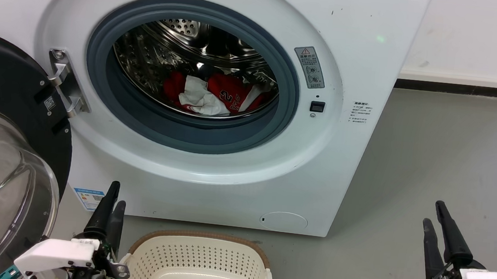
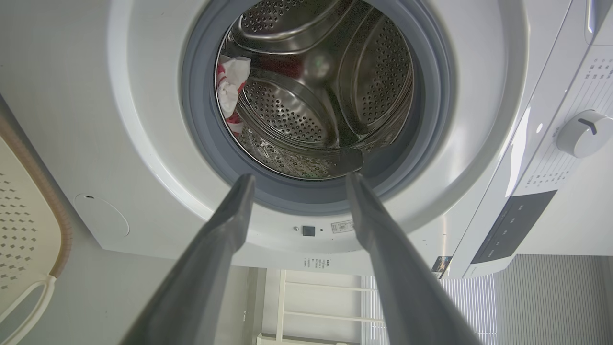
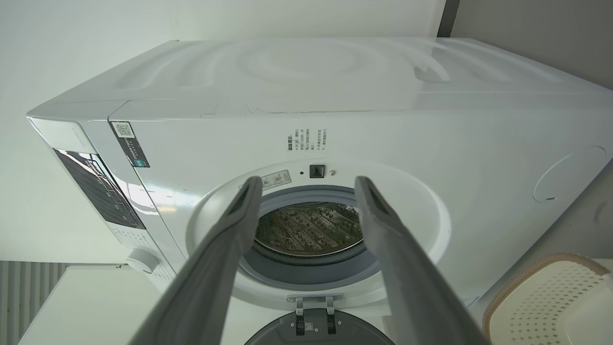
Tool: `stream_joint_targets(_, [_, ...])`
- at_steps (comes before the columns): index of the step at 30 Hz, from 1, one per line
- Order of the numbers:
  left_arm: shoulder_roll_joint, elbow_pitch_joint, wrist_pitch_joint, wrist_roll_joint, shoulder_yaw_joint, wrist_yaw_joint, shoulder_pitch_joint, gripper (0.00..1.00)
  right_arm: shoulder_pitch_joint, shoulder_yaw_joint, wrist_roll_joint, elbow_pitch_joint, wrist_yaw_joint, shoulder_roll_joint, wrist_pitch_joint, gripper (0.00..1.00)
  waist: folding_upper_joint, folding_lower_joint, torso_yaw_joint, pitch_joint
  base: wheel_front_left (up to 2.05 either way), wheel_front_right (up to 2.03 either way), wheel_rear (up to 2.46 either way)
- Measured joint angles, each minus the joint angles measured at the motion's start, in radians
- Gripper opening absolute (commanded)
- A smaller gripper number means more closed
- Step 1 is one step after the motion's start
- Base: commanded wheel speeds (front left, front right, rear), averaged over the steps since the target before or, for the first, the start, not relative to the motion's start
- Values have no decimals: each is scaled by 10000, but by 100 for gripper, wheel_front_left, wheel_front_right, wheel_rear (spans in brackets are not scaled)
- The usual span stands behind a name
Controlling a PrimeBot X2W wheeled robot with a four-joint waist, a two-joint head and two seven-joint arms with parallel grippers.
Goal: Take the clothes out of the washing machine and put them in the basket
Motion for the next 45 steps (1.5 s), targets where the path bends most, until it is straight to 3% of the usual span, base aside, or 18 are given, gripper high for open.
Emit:
stream_joint_targets(7, [0,-90,-332,322,-257,0,-71,100,6,82,-374,-211,0,12,-337,100,0,0,7,9,0,0,0])
stream_joint_targets(16, [2,-380,-732,1850,-428,0,-239,100,11,79,-1776,-514,0,19,-738,100,0,0,17,24,0,0,0])
stream_joint_targets(45, [10,-911,-1825,7637,-1127,109,-502,100,360,499,-9089,-1526,0,25,-1837,100,0,0,52,16,0,0,0])
